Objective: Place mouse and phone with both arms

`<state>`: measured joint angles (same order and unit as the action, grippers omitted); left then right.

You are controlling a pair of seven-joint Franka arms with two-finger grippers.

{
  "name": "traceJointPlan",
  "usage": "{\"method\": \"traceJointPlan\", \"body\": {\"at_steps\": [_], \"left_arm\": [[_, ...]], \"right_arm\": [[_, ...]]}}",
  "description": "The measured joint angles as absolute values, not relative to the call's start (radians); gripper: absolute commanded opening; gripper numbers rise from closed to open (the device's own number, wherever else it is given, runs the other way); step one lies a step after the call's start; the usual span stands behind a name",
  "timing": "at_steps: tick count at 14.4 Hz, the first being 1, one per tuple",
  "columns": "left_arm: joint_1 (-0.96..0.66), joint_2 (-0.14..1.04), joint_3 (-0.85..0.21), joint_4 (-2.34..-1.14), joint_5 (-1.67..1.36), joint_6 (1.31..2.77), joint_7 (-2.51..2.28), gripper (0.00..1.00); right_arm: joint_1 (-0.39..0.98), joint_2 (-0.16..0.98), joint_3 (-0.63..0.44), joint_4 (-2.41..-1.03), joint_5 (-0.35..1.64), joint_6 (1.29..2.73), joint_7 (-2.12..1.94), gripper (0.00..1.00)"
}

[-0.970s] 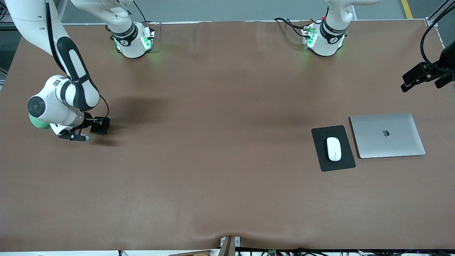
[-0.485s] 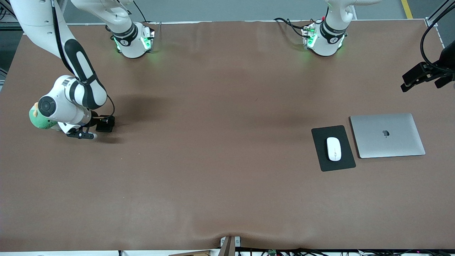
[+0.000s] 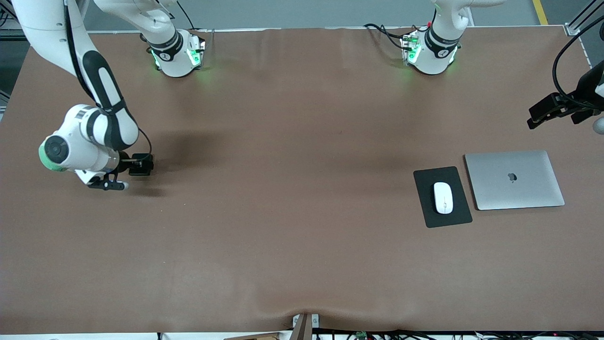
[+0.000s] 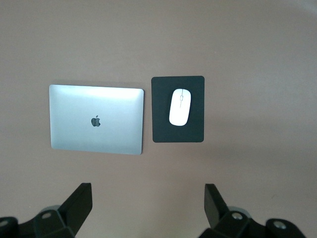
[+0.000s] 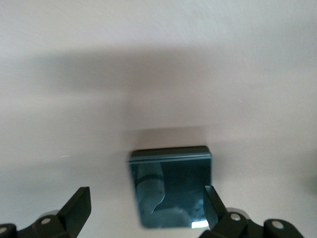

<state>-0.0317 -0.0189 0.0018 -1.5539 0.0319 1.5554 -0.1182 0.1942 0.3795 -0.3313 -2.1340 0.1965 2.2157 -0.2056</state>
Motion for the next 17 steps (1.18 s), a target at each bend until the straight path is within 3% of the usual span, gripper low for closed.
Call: {"method": "traceJointPlan", "body": {"at_steps": [3, 10, 17], "left_arm": [[-0.028, -0.023, 0.002, -1.544, 0.032, 1.555, -0.118, 1.0], [-0.018, -0.017, 0.005, -1.547, 0.032, 1.554, -0.118, 1.0], [-0.018, -0.012, 0.005, -1.546, 0.032, 1.554, -0.118, 1.0]], "right_arm": [[0.198, 0.371, -0.332, -1.954, 0.197, 2.035, -0.205, 1.0], [0.198, 0.371, -0.334, -1.709, 0.196, 1.953, -0.205, 1.0], [0.197, 0.38, -0.336, -1.463, 0.192, 1.736, -0.205, 1.0]]}}
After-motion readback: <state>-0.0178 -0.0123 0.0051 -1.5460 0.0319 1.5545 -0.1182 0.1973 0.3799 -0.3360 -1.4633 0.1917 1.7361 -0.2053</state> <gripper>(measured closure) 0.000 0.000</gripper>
